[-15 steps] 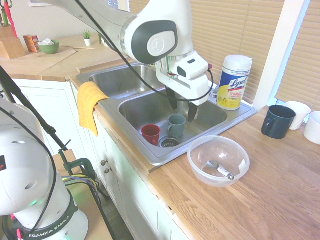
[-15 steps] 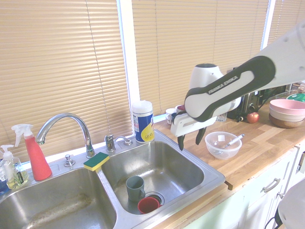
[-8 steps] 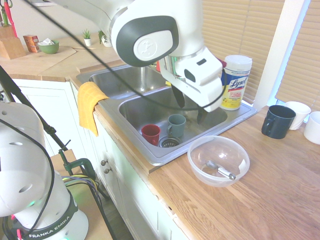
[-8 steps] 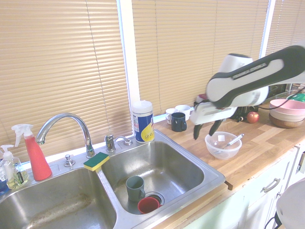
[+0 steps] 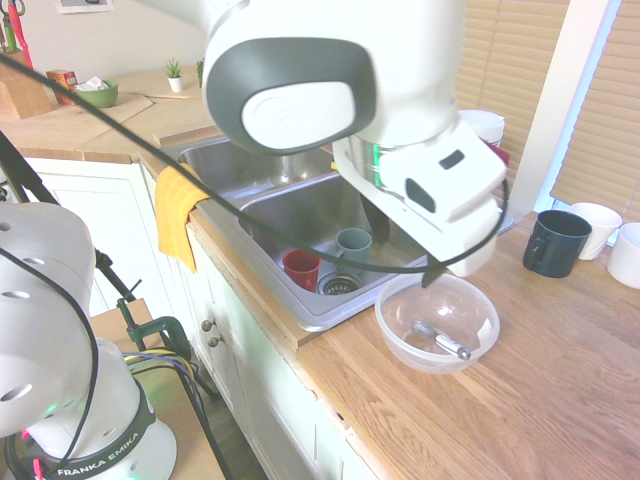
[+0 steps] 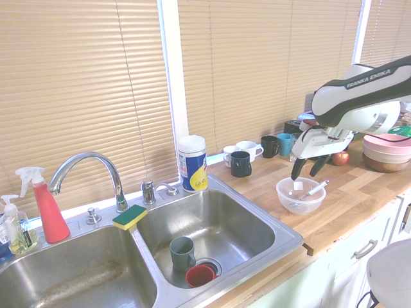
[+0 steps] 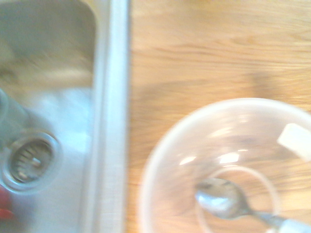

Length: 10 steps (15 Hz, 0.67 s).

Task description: Put the spoon into the sink

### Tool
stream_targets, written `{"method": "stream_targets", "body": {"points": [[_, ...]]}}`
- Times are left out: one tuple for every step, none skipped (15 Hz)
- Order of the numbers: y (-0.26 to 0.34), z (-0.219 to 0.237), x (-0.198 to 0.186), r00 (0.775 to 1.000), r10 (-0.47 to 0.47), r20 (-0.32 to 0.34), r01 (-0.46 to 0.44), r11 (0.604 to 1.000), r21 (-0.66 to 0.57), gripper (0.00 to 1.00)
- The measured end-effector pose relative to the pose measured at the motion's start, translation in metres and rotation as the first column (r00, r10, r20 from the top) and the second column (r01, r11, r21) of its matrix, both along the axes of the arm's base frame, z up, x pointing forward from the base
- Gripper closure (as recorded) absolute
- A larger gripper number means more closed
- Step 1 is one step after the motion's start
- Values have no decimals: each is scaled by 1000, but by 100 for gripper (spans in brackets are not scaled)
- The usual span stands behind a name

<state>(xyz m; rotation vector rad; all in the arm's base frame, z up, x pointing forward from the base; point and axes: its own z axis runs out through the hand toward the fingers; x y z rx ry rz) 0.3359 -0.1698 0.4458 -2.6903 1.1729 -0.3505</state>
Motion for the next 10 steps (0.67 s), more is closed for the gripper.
{"method": "stream_targets", "body": {"points": [[-5, -3, 6, 1000, 18, -18, -18, 1000, -15, 0], [-9, -5, 13, 999, 41, -35, -42, 999, -28, 0], [-12, -8, 19, 997, 60, -53, -62, 997, -37, 0], [-13, -11, 26, 994, 76, -74, -80, 996, -44, 0], [-13, -14, 32, 991, 92, -98, -98, 994, -53, 0], [-10, -19, 39, 987, 111, -120, -120, 991, -67, 0], [-7, -25, 44, 980, 133, -146, -146, 986, -82, 0], [-5, -32, 47, 973, 153, -172, -172, 981, -96, 0], [-5, -39, 50, 967, 168, -192, -191, 975, -111, 0], [-7, -44, 52, 963, 175, -203, -203, 971, -127, 0]]}}
